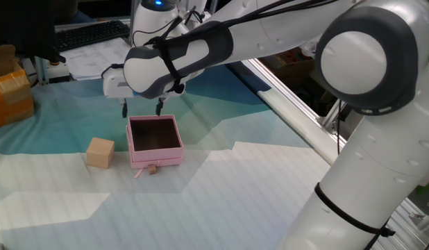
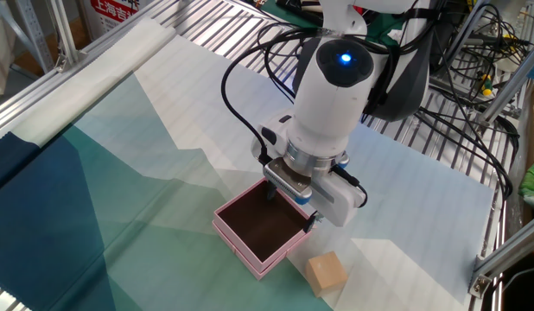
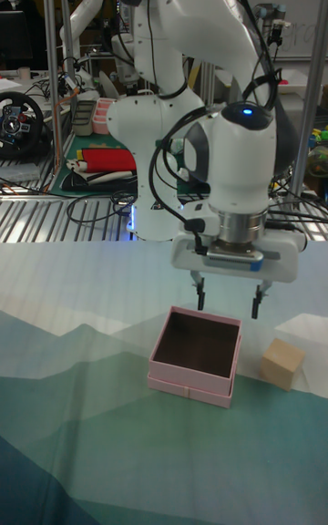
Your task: Take everything out of the gift box
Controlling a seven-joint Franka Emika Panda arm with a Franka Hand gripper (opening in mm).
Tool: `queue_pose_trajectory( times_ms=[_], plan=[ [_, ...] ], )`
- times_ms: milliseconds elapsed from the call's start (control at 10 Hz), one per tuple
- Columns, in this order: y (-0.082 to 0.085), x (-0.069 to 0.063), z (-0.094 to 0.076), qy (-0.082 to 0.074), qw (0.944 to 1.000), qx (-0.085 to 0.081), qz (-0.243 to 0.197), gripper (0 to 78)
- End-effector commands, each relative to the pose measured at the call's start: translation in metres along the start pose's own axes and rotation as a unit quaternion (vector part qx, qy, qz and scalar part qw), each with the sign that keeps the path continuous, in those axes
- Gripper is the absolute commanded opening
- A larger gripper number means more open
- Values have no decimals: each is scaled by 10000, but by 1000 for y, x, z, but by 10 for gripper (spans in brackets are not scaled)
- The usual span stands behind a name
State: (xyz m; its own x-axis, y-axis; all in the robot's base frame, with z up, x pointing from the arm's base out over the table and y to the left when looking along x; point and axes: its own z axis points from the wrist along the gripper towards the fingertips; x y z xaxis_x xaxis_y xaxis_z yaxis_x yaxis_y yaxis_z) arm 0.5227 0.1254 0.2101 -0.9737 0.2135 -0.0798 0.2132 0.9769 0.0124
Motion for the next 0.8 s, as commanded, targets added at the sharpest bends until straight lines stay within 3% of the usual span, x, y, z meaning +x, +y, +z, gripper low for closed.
queue_pose_trajectory(
  times_ms=[100,300,800],
  plan=[
    [-9,-12,3,-30,9992,-55,-392,774],
    [-19,-21,6,-22,9978,-96,-650,774],
    [-25,-27,8,-18,9975,-102,-706,774]
  ],
)
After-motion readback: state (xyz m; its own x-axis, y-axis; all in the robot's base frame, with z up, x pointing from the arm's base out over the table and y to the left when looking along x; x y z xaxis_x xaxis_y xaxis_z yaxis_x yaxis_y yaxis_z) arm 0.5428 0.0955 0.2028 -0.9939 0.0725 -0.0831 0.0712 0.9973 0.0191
